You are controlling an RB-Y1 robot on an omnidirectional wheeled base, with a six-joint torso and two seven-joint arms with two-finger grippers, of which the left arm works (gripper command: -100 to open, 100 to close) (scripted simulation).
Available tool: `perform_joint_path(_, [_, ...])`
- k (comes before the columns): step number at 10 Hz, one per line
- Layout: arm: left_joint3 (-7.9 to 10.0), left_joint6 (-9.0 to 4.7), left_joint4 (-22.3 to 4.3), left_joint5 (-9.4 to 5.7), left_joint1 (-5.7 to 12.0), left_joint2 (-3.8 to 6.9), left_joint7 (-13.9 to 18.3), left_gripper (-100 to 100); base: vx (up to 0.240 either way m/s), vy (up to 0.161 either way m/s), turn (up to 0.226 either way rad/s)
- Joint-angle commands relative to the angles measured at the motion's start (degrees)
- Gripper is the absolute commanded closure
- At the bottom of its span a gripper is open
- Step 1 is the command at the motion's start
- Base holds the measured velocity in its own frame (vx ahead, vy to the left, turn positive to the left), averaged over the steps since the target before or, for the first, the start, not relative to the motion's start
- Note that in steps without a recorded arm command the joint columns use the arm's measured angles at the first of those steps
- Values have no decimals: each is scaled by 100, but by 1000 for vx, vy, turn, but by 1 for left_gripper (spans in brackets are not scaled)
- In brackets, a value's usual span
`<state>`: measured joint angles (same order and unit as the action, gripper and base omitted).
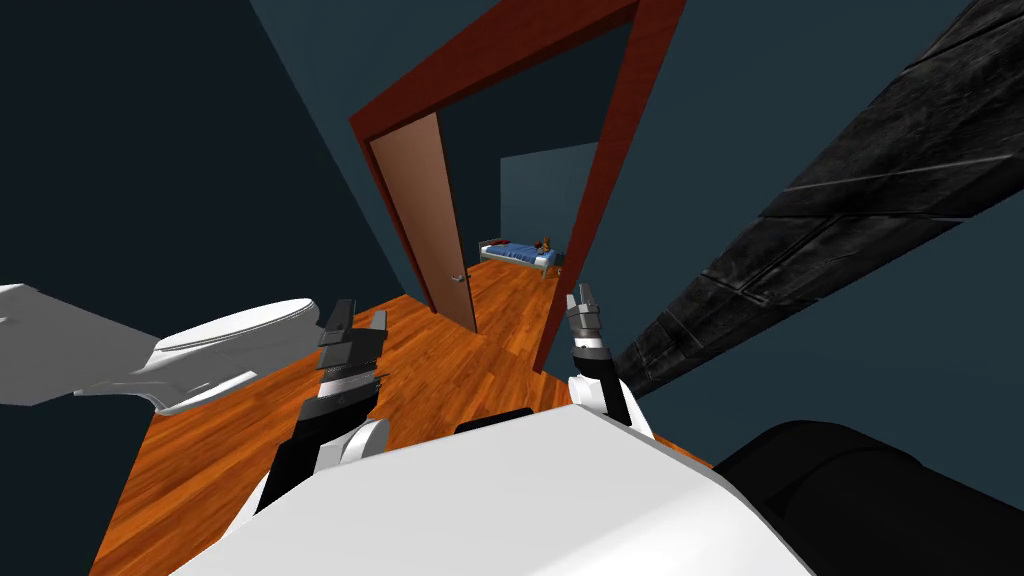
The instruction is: Push the door open
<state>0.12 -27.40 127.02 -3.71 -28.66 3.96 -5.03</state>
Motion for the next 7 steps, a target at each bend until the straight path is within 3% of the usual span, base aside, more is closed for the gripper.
perform_joint_path(1, [-38, -42, -181, -13, 75, 13, -14, -100, 96, 73, -37])
perform_joint_path(7, [-273, -203, -940, -103, 298, 98, -71, -100, 131, 98, -83])
